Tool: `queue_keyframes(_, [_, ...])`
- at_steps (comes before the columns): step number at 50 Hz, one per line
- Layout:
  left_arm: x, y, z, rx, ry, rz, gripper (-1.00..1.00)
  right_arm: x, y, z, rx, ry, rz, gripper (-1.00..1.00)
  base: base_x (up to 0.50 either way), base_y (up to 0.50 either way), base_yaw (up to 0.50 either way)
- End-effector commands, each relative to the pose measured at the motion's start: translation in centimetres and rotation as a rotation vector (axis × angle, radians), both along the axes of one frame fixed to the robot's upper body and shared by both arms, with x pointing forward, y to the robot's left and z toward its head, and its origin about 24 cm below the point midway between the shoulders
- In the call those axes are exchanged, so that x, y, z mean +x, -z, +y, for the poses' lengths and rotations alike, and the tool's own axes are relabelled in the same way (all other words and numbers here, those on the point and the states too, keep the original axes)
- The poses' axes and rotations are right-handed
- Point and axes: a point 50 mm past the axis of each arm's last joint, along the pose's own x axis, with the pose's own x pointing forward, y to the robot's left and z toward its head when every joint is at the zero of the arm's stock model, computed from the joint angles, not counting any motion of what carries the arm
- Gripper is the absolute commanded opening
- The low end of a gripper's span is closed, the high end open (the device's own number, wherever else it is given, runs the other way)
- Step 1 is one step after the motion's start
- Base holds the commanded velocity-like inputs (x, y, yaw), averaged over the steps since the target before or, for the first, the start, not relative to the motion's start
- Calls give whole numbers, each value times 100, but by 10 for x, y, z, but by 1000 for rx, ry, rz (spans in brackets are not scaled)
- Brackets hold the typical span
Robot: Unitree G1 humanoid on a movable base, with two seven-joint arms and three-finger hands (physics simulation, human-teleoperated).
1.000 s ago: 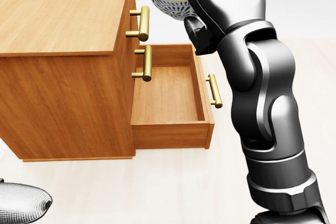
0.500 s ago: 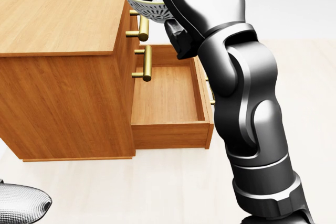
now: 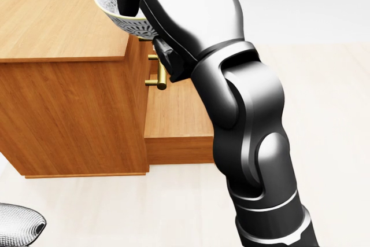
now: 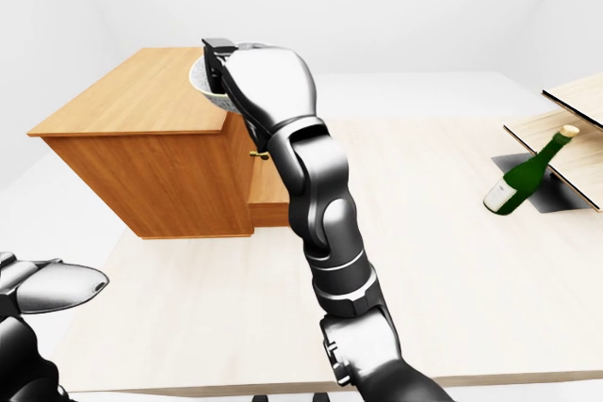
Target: Put the bowl on top of the cabinet.
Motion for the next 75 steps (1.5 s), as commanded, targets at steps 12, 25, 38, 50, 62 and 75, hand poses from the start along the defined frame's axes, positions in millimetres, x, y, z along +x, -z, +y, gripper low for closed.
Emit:
queue_keyframes(12, [-2, -5, 8, -29, -8, -26, 100, -11, -2, 18, 43, -86, 3, -100, 0, 0, 0])
queue_keyframes(25, [-3, -11, 17, -14, -59, -65, 100, -15, -12, 34, 33, -129, -10, -100, 0, 0, 0])
queue_keyframes(38, [-3, -15, 25, -22, -83, -77, 100, -13, -11, 42, 46, -148, -3, -100, 0, 0, 0])
queue_keyframes(50, [3, -15, 34, -28, -112, -55, 100, -13, -12, 54, 57, -188, 7, -100, 0, 0, 0])
queue_keyframes(62, [5, -15, 42, -42, -133, -38, 100, 1, -1, 56, 85, -184, 40, -100, 0, 0, 0])
queue_keyframes(75, [0, -20, 43, -64, -113, -71, 100, 18, 11, 59, 101, -167, 76, -100, 0, 0, 0])
